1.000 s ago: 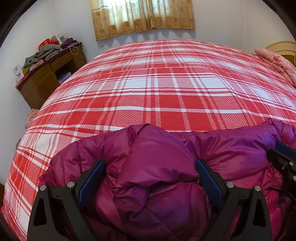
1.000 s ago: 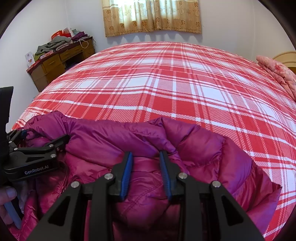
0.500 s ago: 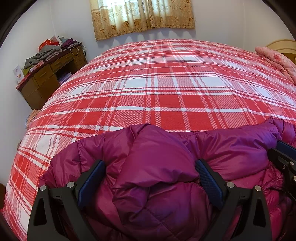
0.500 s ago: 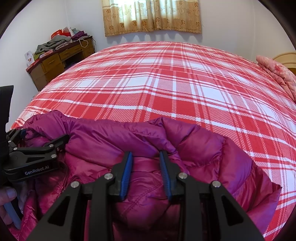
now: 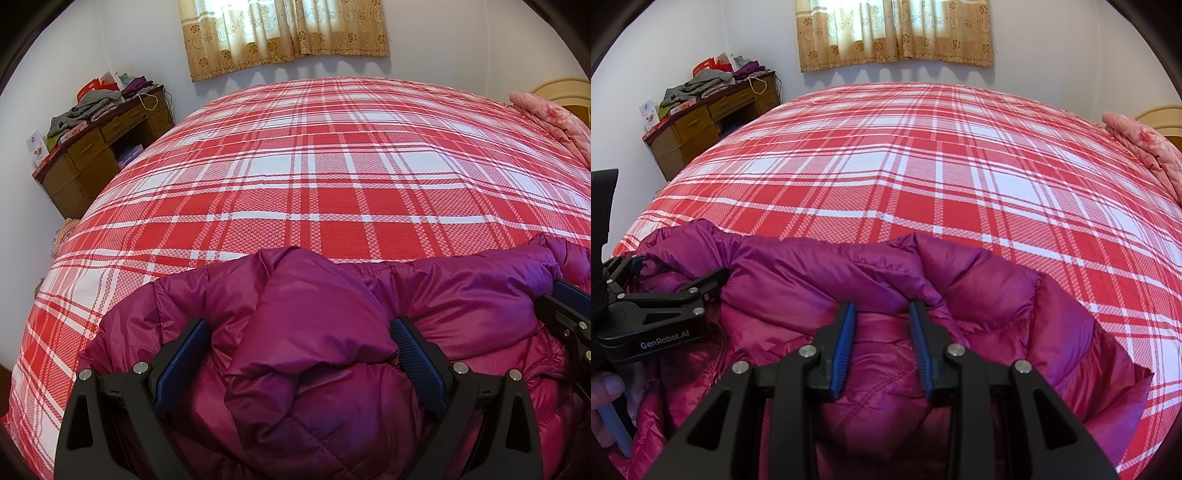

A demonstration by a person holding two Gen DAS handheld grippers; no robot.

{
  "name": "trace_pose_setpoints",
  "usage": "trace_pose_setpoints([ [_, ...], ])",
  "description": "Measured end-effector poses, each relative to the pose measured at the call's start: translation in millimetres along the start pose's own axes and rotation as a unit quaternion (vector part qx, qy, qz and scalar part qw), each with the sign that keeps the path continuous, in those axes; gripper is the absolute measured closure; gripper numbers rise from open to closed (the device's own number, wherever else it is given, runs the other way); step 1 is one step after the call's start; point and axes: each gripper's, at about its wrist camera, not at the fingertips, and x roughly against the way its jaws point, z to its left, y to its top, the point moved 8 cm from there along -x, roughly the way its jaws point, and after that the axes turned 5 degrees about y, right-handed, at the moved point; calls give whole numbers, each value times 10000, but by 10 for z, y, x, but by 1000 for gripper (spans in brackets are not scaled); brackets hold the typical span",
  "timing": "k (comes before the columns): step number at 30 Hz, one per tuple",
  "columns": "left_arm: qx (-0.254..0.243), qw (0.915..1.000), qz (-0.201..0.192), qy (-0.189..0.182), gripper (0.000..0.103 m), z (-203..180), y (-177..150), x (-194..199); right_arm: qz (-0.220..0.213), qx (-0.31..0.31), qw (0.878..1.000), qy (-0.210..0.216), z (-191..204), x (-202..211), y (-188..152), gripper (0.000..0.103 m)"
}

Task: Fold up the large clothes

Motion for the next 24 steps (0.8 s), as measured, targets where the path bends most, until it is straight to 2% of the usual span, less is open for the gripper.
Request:
trace_pose_setpoints([
  [10,-13,10000,3,18,3,-7,4,0,9,9,10000,-15,7,-3,3,70],
  [15,-149,9996,-2,256,1,-4,30,0,114,110,9998,-132,16,-47,37,69],
  [17,-202,9995,91,222,1,36,64,49,211,248,9994,-145,39,-7,61,64],
  [18,-191,9994,121,252,1,95,88,127,217,310,9992,-160,41,57,75,57],
  [19,-71,9998,35,170,1,187,124,288,16,334,9989,-320,0,242,107,44],
  [21,81,9998,-161,-24,1,317,152,600,-309,369,9977,-482,-47,544,126,30],
  [24,134,9986,-495,-118,1,586,-10,1177,-310,359,9981,-399,-180,983,-58,30],
])
